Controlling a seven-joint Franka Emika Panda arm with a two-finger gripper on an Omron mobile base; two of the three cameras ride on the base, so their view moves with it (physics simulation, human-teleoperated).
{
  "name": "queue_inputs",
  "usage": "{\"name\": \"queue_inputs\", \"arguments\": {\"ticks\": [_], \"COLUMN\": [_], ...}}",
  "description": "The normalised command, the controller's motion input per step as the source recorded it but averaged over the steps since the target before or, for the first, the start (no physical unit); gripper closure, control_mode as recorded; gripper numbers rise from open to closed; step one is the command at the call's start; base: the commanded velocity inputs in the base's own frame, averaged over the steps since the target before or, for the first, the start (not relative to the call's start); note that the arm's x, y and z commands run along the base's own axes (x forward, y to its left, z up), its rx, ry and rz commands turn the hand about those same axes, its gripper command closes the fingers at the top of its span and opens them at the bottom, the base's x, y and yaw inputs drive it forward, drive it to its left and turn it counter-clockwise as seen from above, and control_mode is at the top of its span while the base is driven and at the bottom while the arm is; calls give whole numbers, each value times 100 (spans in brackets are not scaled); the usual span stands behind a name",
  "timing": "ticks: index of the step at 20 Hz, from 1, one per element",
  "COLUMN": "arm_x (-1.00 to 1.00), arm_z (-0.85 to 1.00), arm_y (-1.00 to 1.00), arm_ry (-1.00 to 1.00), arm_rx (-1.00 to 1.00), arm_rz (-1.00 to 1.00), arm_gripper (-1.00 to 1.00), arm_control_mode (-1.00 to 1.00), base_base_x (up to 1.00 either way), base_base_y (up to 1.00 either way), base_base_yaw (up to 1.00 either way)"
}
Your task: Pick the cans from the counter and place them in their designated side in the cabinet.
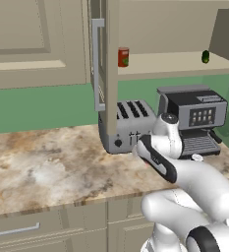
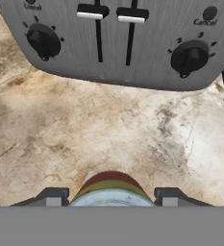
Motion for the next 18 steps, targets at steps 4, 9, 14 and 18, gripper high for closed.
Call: {"name": "queue_inputs", "arguments": {"ticks": [4,9,14,18], "arm_x": [-10,-8,-9,-4], "arm_z": [25,28,26,28], "arm_y": [-1,0,0,0], "arm_ry": [-7,-7,-5,-2], "arm_rx": [0,0,0,-1], "arm_rz": [7,4,0,0], "arm_gripper": [100,100,100,100], "arm_control_mode": [-100,-100,-100,-100], "base_base_x": [0,0,0,0], "base_base_y": [0,0,0,0], "base_base_yaw": [0,0,0,0]}}
